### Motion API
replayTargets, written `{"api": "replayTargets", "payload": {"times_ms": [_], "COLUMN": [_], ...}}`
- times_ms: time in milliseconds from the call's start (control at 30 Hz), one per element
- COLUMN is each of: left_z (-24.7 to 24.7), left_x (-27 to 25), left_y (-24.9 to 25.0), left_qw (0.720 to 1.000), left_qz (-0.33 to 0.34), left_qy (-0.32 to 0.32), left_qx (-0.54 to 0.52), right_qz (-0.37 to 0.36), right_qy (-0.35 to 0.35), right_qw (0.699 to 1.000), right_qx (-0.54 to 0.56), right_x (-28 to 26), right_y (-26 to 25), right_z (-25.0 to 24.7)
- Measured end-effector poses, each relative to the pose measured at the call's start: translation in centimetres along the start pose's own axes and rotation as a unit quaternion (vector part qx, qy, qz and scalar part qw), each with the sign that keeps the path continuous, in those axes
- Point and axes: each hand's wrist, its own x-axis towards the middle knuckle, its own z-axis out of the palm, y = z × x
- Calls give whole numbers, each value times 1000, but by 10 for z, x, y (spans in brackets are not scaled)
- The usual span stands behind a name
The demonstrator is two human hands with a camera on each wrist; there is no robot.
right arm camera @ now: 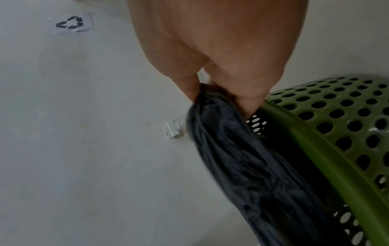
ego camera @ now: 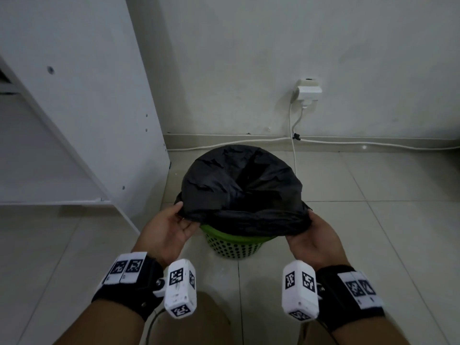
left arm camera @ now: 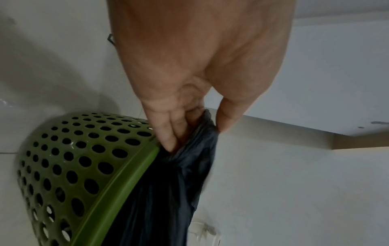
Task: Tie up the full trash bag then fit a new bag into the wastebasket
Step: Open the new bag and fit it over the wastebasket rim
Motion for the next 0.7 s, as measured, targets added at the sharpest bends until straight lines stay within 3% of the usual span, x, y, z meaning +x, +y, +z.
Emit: {"api": "replayTargets", "payload": {"times_ms": [100, 167, 300, 367, 400, 467, 500, 533, 567, 600, 633, 667, 700], "left_z": [-12, -33, -73, -76, -74, -63, -59, -56, -50, -46, -39, -34, -28], "left_x": [2, 13, 39, 45, 48, 51, 59, 66, 72, 78, 80, 83, 87], "left_y": [-2, -4, -5, -5, -3, -3, 0, 6, 14, 18, 21, 24, 28], "left_qw": [999, 993, 968, 928, 900, 787, 777, 820, 882, 912, 940, 959, 964], "left_qz": [-24, -38, -41, -26, -29, 3, 31, 31, -2, -19, -24, -27, -35], "left_qy": [-11, 47, 197, 222, 215, 241, 234, 233, 202, 177, 160, 148, 140], "left_qx": [34, 103, 147, 298, 377, 568, 583, 522, 426, 369, 299, 239, 223], "right_qz": [46, 74, 62, 36, -7, -36, -46, -88, -105, -83, -78, -72, -62], "right_qy": [-15, 28, 122, 207, 211, 225, 204, 203, 207, 189, 172, 141, 116], "right_qw": [998, 996, 984, 947, 929, 885, 893, 885, 876, 881, 861, 849, 862], "right_qx": [-26, -44, -114, -243, -305, -405, -398, -409, -423, -425, -472, -503, -490], "right_x": [-8, -10, 21, 36, 36, 46, 53, 60, 64, 61, 65, 73, 78], "right_y": [-3, -4, -10, -10, -14, -16, -20, -27, -32, -35, -38, -44, -48], "right_z": [2, -2, -40, -54, -56, -62, -63, -63, -57, -39, -31, -29, -26]}}
